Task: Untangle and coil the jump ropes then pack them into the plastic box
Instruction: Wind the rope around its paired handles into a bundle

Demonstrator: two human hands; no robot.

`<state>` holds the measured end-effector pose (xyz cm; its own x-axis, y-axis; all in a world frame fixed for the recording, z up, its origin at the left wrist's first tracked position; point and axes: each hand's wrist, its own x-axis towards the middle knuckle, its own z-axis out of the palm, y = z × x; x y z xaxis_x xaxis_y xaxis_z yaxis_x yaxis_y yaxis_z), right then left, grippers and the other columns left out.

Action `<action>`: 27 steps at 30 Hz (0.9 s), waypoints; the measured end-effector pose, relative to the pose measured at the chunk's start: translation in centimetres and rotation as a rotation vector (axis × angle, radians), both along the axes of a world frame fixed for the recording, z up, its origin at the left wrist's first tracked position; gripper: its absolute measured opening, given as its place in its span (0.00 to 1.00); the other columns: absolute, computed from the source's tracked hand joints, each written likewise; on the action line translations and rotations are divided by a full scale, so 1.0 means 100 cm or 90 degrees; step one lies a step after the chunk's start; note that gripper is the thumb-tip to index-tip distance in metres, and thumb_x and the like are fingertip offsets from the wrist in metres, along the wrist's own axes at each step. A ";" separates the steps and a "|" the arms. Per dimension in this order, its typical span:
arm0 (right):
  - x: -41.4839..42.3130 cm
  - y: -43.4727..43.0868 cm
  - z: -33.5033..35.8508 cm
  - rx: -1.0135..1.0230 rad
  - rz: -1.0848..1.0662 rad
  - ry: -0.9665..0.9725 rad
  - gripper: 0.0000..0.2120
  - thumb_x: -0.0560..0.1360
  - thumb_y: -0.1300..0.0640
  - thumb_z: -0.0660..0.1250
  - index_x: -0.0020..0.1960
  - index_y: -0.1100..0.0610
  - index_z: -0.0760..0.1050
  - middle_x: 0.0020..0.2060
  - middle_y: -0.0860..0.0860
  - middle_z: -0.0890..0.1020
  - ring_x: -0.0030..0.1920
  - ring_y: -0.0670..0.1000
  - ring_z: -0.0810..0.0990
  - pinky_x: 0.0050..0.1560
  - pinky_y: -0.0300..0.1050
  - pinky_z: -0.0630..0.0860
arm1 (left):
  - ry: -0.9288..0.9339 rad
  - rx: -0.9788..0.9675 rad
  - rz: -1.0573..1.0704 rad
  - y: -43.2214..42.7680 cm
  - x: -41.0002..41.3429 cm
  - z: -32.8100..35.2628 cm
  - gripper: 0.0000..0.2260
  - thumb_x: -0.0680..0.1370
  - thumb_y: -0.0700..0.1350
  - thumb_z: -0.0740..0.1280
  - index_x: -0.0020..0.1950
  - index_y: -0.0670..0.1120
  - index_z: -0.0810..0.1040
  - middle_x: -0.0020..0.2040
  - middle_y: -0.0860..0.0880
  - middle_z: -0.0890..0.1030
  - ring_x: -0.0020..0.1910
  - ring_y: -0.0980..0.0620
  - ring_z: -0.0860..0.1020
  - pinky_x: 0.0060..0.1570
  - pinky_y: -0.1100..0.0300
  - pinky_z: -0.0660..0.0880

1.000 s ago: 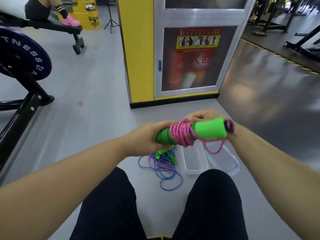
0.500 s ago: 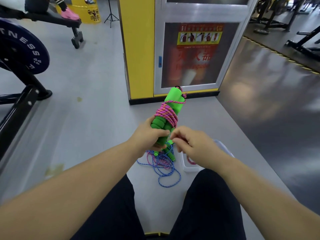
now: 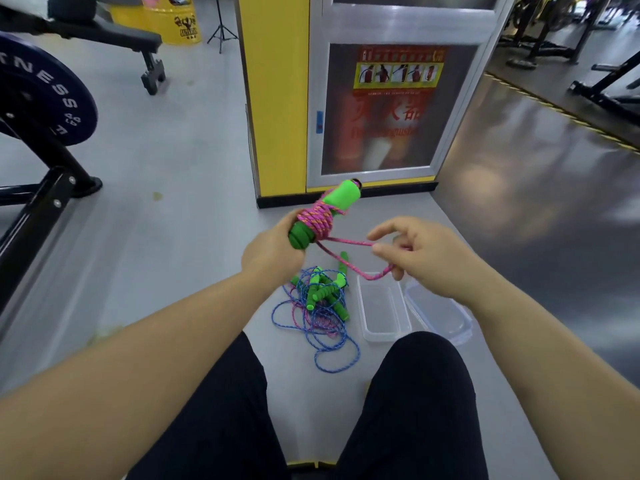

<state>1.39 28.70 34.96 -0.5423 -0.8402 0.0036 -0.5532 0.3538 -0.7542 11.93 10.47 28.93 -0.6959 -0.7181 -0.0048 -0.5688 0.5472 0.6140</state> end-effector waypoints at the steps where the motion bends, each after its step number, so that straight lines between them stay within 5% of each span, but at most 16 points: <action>1: -0.008 0.004 -0.012 -0.022 -0.062 -0.082 0.05 0.77 0.58 0.63 0.49 0.52 0.76 0.24 0.48 0.75 0.23 0.40 0.72 0.28 0.30 0.67 | 0.043 0.084 0.010 -0.006 0.000 0.003 0.27 0.73 0.42 0.66 0.70 0.59 0.65 0.49 0.46 0.80 0.47 0.42 0.79 0.48 0.51 0.77; 4: -0.021 0.019 -0.066 -0.050 -0.240 -0.327 0.08 0.77 0.63 0.62 0.54 0.59 0.77 0.26 0.51 0.75 0.22 0.43 0.68 0.25 0.34 0.66 | 0.197 0.432 0.005 -0.014 0.001 0.021 0.23 0.73 0.34 0.67 0.65 0.50 0.71 0.42 0.46 0.78 0.37 0.45 0.79 0.40 0.52 0.80; 8: -0.024 0.035 -0.123 -0.042 -0.322 -0.259 0.07 0.77 0.61 0.63 0.52 0.58 0.78 0.30 0.53 0.78 0.27 0.48 0.70 0.31 0.39 0.68 | 0.244 0.618 -0.138 -0.007 0.005 0.048 0.12 0.75 0.34 0.66 0.54 0.48 0.74 0.42 0.46 0.81 0.36 0.47 0.81 0.44 0.52 0.80; 11: -0.028 0.036 -0.137 -0.099 -0.408 -0.287 0.07 0.77 0.57 0.63 0.45 0.58 0.79 0.34 0.54 0.77 0.29 0.48 0.69 0.32 0.40 0.66 | 0.255 0.665 -0.192 -0.004 0.002 0.063 0.12 0.75 0.33 0.64 0.52 0.48 0.75 0.42 0.47 0.81 0.35 0.47 0.82 0.41 0.53 0.81; 15: -0.031 0.039 -0.132 -0.346 -0.385 -0.711 0.08 0.78 0.62 0.61 0.43 0.54 0.75 0.43 0.51 0.81 0.40 0.50 0.78 0.40 0.42 0.74 | 0.248 0.655 -0.179 -0.007 0.001 0.074 0.12 0.75 0.33 0.64 0.55 0.47 0.73 0.43 0.46 0.79 0.35 0.45 0.82 0.40 0.53 0.81; 17: -0.032 0.044 -0.127 -0.354 -0.316 -0.810 0.14 0.77 0.67 0.57 0.40 0.54 0.77 0.48 0.52 0.81 0.48 0.53 0.79 0.48 0.47 0.77 | 0.231 0.655 -0.171 -0.010 0.003 0.074 0.14 0.75 0.34 0.64 0.58 0.46 0.72 0.44 0.46 0.79 0.36 0.45 0.83 0.38 0.54 0.82; 19: -0.039 0.044 -0.124 -0.255 -0.307 -0.774 0.17 0.75 0.67 0.54 0.39 0.56 0.80 0.51 0.54 0.79 0.51 0.55 0.76 0.53 0.51 0.73 | 0.207 0.648 -0.175 -0.010 0.005 0.073 0.14 0.75 0.34 0.64 0.59 0.46 0.71 0.44 0.46 0.80 0.36 0.45 0.83 0.38 0.54 0.82; 22: -0.052 0.028 -0.111 -0.162 -0.382 -0.591 0.11 0.78 0.57 0.58 0.54 0.57 0.77 0.59 0.53 0.74 0.57 0.54 0.72 0.56 0.51 0.70 | 0.167 0.618 -0.212 -0.007 0.005 0.072 0.13 0.75 0.33 0.65 0.55 0.48 0.74 0.44 0.47 0.80 0.37 0.45 0.83 0.38 0.54 0.82; 24: -0.057 0.009 -0.094 -0.203 -0.334 -0.487 0.18 0.78 0.56 0.61 0.66 0.57 0.68 0.66 0.51 0.70 0.66 0.51 0.68 0.65 0.48 0.65 | 0.134 0.593 -0.241 -0.004 0.003 0.074 0.13 0.75 0.33 0.65 0.53 0.49 0.75 0.43 0.46 0.81 0.37 0.46 0.83 0.38 0.54 0.82; 27: -0.051 -0.027 -0.066 -0.227 -0.102 -0.369 0.35 0.70 0.64 0.70 0.72 0.55 0.58 0.72 0.50 0.63 0.73 0.48 0.59 0.70 0.45 0.57 | 0.088 0.574 -0.287 0.001 0.002 0.079 0.14 0.74 0.33 0.66 0.54 0.49 0.75 0.43 0.47 0.81 0.38 0.45 0.83 0.39 0.54 0.82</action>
<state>-3.71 25.99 28.33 -0.6572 -0.7510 -0.0637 0.0125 0.0736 -0.9972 12.15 10.59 36.83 -0.9366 -0.1571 -0.3133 -0.3164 -0.0057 0.9486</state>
